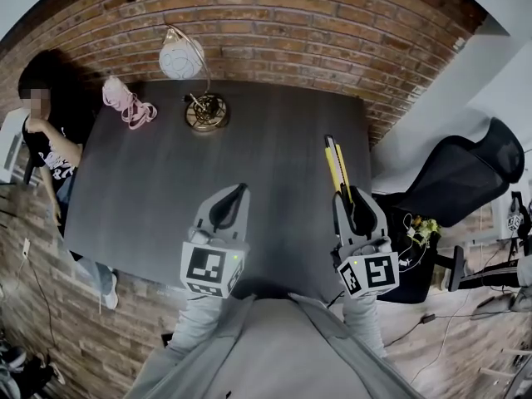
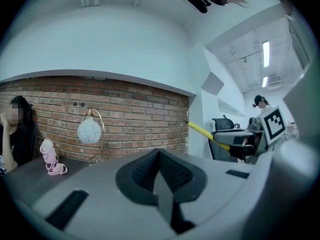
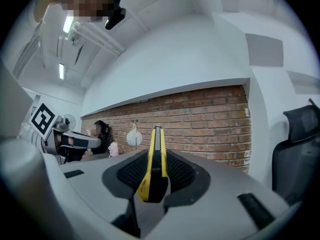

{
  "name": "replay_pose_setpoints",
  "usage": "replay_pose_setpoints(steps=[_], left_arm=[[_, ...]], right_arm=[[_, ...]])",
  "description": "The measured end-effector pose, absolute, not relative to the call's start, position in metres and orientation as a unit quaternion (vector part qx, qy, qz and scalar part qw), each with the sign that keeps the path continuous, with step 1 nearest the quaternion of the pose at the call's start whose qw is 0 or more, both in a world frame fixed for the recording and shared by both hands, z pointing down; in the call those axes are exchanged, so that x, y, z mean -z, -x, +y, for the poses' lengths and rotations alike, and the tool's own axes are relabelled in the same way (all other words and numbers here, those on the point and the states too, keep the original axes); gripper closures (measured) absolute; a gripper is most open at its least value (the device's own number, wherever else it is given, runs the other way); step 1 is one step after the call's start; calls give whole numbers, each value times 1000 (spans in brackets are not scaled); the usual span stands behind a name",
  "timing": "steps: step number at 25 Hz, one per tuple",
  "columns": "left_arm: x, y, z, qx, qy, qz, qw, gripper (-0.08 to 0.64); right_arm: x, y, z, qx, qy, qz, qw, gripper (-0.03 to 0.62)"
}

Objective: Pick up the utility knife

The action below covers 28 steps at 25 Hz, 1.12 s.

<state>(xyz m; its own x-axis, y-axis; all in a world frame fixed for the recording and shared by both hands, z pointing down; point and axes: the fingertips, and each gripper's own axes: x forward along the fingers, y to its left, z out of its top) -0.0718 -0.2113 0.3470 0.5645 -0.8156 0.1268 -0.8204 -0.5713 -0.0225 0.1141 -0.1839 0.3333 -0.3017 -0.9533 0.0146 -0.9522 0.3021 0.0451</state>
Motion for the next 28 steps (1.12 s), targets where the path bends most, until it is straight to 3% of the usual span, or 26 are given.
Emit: replay_pose_setpoints(steps=[28], left_arm=[[-346, 76, -216, -64, -882, -467, 17, 541]], right_arm=[[-336, -114, -188, 1, -591, -806, 3, 463]])
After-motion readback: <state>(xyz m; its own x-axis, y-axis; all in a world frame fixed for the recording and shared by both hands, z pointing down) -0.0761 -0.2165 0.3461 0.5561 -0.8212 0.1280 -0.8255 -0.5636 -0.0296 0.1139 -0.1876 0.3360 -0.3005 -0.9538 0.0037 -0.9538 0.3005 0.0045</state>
